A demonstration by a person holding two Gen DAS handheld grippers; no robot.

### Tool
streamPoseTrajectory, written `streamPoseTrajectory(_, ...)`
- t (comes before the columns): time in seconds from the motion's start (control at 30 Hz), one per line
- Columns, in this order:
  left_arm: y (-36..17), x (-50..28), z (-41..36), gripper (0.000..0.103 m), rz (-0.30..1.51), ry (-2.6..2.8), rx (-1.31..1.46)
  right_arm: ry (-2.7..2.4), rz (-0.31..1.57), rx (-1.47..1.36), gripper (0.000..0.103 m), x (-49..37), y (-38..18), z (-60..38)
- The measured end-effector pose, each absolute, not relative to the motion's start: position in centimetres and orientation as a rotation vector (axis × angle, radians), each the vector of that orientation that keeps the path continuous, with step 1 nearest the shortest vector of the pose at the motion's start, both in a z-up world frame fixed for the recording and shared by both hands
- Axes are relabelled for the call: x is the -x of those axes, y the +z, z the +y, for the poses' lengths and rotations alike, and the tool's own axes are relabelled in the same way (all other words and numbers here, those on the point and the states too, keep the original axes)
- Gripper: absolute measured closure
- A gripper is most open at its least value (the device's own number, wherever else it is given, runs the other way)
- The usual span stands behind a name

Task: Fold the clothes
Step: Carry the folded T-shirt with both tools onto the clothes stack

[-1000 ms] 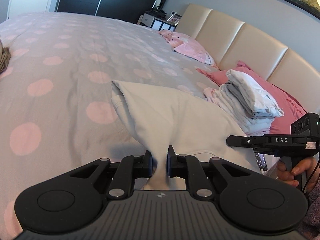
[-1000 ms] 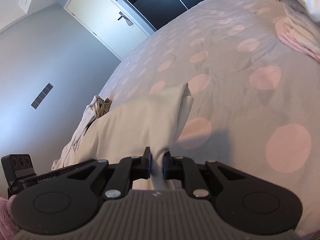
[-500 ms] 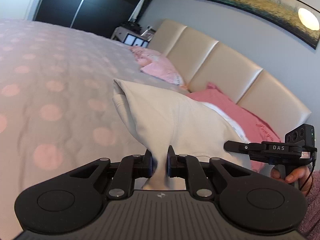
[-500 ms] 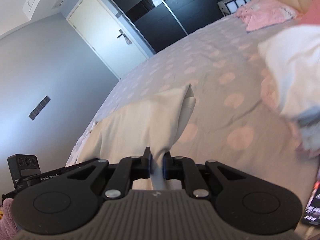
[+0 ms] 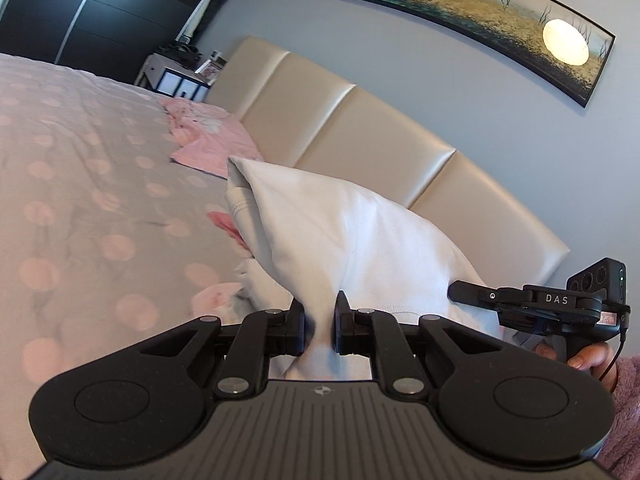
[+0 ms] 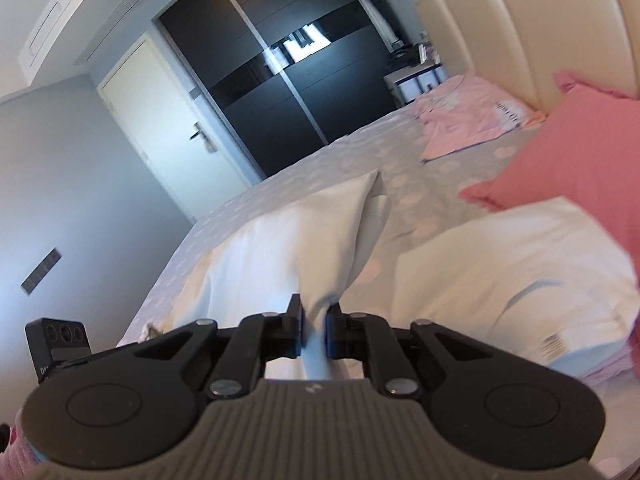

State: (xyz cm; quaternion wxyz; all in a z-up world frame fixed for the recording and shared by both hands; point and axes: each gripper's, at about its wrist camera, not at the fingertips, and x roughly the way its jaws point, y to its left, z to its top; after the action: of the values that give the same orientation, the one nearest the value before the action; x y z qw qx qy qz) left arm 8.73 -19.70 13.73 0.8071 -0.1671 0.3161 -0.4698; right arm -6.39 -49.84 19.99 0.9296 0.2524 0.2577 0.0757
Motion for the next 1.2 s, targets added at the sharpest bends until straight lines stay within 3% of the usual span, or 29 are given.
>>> streamPoseTrajectory(0.47,9.6,-12.5,-31.8,0.093,0.800,-1.040,0.408,0.040,0.617,-0.450,0.091,1.8,20.1,-61.5)
streamPoseTrajectory(0.77,5.6,-13.0,-35.0,0.093,0.859,-0.965,0.522,0.047,0.671,-0.490,0.091,-2.0,15.6,-66.6)
streamPoseTrajectory(1.2,0.9,-13.7,-37.3,0.092,0.860,-0.954,0.460,-0.013,0.733,-0.603,0.090,-6.1,7.0,-71.0)
